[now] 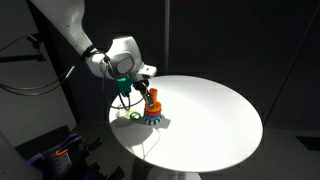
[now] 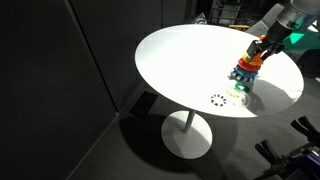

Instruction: Put the yellow ring on the table

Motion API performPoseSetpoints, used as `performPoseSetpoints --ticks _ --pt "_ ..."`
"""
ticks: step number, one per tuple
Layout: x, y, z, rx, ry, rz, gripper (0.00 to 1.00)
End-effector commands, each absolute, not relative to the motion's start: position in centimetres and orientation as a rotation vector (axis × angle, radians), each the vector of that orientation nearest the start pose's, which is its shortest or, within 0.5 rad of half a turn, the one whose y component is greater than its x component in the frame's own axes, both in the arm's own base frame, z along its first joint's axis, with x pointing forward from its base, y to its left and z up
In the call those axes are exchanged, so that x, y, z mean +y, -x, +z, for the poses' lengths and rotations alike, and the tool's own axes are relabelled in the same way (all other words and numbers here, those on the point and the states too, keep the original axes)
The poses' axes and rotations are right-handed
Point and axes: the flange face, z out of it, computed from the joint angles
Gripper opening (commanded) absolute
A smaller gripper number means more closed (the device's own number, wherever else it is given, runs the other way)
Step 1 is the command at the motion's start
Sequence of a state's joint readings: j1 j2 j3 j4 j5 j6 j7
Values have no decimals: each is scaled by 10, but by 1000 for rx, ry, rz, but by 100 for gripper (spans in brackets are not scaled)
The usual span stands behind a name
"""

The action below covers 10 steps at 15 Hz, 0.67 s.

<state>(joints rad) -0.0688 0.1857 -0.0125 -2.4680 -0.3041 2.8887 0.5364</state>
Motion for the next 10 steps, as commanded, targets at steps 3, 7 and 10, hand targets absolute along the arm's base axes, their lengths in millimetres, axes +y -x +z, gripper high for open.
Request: performPoseSetpoints --ticks 3,7,10 --pt "-22 -506 269 574 3119 -365 40" --pt "-19 -508 284 586 3117 -370 7" --pt "-19 -509 294 587 3114 -373 0"
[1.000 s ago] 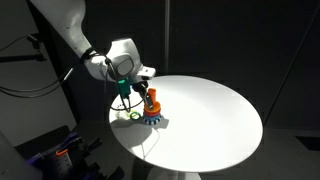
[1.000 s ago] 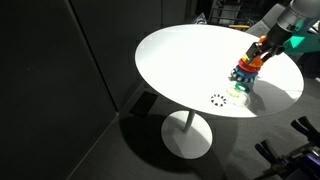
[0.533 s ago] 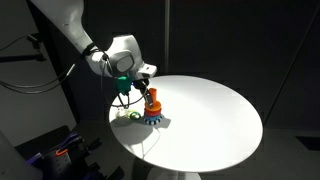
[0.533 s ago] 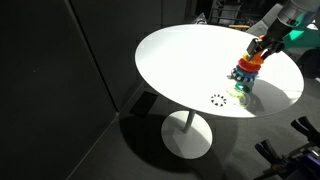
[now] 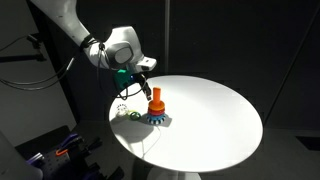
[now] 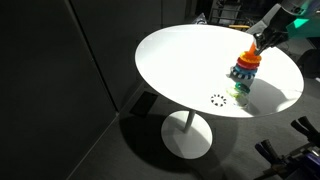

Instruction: Put the yellow ring on the table

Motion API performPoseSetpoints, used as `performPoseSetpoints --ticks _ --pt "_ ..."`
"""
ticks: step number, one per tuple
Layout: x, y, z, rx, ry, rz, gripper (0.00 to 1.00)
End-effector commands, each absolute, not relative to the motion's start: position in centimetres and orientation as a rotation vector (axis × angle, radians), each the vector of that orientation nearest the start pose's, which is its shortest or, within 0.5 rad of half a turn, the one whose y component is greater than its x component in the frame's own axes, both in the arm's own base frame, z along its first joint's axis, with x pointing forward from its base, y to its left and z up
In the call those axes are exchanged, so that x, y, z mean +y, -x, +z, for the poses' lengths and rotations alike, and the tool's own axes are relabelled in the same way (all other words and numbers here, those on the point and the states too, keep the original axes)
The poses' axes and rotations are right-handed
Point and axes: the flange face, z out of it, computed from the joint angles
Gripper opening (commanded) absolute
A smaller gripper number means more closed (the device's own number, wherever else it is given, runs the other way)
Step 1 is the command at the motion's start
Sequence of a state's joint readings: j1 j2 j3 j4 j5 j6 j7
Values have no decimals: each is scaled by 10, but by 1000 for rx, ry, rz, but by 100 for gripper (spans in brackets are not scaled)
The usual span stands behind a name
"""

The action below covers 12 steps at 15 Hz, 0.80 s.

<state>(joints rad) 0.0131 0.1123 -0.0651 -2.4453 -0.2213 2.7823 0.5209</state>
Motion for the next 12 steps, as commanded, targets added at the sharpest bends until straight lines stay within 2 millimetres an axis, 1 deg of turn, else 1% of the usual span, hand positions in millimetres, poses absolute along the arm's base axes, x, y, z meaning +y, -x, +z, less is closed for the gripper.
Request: performPoseSetpoints --ticks 1,3,4,5,8,12 --pt "-19 -509 296 589 3113 -376 0" --pt "-19 -510 300 589 3112 -380 2" --pt "-19 -510 302 589 3112 -380 2" --pt "-18 -509 304 587 3110 -374 21" --pt "-19 -507 306 589 3103 -348 42" --pt "-23 -501 307 587 3101 -267 75"
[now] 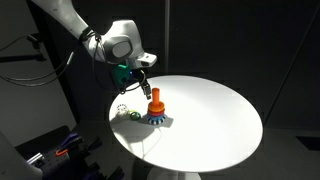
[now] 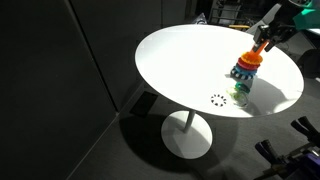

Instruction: Put the yellow ring on the table

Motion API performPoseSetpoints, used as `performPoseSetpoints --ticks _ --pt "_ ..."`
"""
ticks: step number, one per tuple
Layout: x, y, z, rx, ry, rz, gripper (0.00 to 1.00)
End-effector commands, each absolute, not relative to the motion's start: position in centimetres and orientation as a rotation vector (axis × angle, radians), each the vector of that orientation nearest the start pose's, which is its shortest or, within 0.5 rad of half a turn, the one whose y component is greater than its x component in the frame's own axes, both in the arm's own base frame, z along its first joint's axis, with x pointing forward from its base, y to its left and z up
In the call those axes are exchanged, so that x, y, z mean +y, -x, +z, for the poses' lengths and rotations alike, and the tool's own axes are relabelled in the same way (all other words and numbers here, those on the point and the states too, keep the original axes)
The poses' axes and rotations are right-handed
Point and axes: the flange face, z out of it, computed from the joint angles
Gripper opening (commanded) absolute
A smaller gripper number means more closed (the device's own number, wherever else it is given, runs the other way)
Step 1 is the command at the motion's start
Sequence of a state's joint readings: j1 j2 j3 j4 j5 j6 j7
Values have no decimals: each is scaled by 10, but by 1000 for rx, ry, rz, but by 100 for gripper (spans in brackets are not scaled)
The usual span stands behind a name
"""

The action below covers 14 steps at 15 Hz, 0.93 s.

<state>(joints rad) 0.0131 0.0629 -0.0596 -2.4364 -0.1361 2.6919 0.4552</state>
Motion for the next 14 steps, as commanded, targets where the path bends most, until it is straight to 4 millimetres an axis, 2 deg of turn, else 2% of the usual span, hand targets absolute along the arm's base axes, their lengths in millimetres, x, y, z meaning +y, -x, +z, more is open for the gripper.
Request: performPoseSetpoints --ticks 1,3,4,14 --pt "-25 -500 305 591 3108 -246 83" --pt "-29 -498 303 603 3119 -223 98" --pt "-31 -498 301 613 3123 -227 100" --pt "-43 -501 279 651 3099 -264 100"
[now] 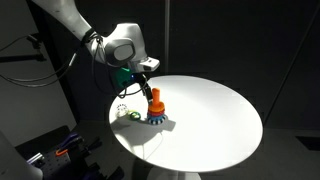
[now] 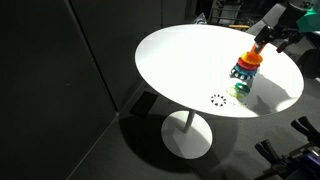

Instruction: Put the yellow ring on the table

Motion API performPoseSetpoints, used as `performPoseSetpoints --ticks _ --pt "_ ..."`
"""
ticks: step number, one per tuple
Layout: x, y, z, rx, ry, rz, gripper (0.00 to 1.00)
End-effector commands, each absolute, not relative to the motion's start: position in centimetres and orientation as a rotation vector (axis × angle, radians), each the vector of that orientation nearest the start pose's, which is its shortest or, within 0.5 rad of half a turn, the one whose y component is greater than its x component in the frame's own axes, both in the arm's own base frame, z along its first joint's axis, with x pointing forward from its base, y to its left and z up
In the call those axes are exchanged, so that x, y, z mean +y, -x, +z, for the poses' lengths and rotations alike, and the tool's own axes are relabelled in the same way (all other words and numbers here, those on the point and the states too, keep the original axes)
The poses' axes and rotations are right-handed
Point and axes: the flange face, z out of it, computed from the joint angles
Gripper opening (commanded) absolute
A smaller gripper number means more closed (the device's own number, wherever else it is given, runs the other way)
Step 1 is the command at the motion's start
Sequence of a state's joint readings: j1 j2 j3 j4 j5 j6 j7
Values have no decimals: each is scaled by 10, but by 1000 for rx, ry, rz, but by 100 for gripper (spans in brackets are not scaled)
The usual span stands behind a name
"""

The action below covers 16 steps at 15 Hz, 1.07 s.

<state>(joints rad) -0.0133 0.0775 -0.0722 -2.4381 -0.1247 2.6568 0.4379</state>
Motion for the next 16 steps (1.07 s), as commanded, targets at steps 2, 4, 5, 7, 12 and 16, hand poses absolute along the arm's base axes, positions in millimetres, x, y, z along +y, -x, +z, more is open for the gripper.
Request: performPoseSetpoints --ticks 2,4,5,7,12,16 --pt "-42 -503 273 646 3098 -282 100" --pt "-42 -505 268 644 3097 -296 100" --pt "-43 -506 265 645 3097 -299 100" --pt "-44 -507 260 647 3097 -304 100" --pt "-48 -510 250 649 3087 -343 100" --pt "-46 -511 244 640 3080 -357 100"
